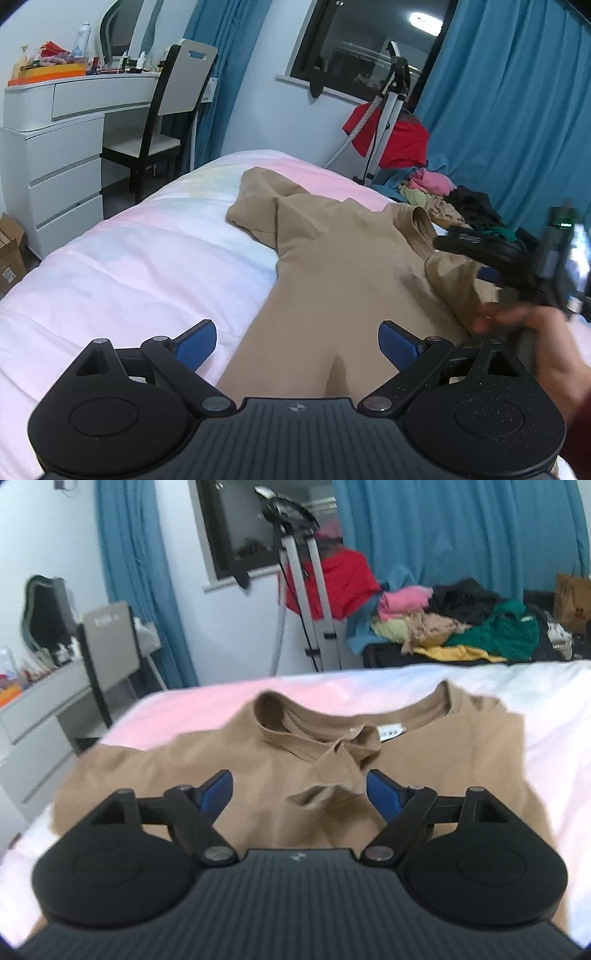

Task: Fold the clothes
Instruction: 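Move the left gripper to the opposite side edge of the shirt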

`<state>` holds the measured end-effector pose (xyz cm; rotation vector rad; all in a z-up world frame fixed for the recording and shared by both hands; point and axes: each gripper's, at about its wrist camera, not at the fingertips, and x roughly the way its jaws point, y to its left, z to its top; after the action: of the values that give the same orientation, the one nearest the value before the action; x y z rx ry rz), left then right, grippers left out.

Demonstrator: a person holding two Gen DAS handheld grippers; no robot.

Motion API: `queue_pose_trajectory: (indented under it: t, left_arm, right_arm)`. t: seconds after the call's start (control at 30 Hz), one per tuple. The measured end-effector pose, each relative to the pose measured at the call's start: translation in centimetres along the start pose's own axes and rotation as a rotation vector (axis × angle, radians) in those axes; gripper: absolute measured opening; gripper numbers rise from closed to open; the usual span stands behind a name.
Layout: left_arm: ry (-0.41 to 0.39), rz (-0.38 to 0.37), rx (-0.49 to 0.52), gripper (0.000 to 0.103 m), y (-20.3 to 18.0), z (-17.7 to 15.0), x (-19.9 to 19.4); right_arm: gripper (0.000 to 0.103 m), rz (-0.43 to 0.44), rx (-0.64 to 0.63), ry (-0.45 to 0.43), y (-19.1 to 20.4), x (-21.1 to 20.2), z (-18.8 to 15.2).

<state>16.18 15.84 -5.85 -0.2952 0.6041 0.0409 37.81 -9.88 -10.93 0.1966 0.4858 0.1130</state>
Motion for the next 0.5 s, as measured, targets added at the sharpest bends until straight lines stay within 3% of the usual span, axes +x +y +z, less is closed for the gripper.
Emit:
queue_pose_trajectory:
  t: [0.23, 0.5]
  left_arm:
    - [-0.031, -0.033, 0.023, 0.096, -1.1, -0.4, -2.0]
    - [-0.054, -0.126, 0.165, 0.096, -4.6, -3.5, -7.0]
  right_arm:
    - [0.081, 0.032, -0.025, -0.053, 0.1, -13.5, -0.7]
    - [0.081, 0.049, 0.003, -0.064, -0.6, -29.7, -6.5]
